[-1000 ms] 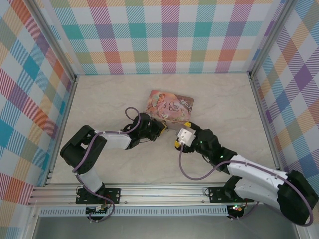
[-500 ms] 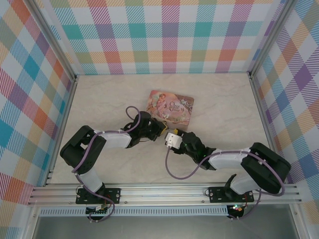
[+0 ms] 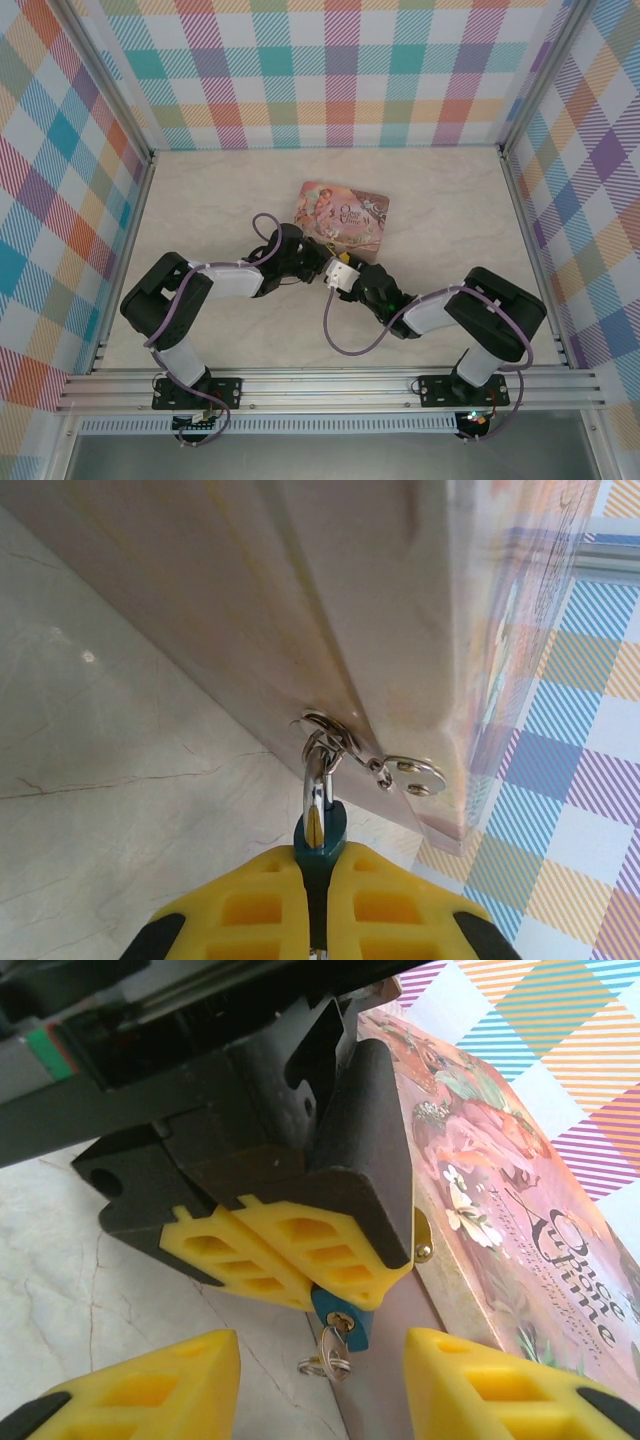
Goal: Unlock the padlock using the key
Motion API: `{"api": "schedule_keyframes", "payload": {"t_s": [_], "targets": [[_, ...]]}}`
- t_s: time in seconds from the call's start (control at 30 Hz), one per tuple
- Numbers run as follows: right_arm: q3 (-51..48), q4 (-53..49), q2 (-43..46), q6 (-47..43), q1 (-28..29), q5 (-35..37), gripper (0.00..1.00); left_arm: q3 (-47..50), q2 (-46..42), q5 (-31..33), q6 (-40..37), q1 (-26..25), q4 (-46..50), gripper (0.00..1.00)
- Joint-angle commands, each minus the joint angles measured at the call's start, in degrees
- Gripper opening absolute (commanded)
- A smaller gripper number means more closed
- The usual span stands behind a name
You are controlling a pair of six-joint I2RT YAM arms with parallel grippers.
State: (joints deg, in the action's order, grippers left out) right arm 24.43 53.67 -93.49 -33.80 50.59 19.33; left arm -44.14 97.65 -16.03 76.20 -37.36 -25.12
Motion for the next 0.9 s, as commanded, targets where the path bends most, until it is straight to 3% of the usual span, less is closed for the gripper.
{"api": "schedule_keyframes", "payload": {"t_s": [0.0, 0.4, 0.87], "targets": [[1.59, 3.99, -1.24, 1.08, -0.46, 0.91, 0.44, -1.8, -2.37, -1.5, 0.77, -0.16, -1.84, 0.0], [1.86, 6.09, -4.08, 1.98, -1.16, 2.38, 0.3, -1.64, -2.23, -1.45, 0.79, -0.16, -1.78, 0.0], [1.99, 6.01, -4.53, 3.95, -1.28, 2.64, 0.05, -1.63, -1.69, -1.72, 1.18, -0.16, -2.01, 0.0]]}}
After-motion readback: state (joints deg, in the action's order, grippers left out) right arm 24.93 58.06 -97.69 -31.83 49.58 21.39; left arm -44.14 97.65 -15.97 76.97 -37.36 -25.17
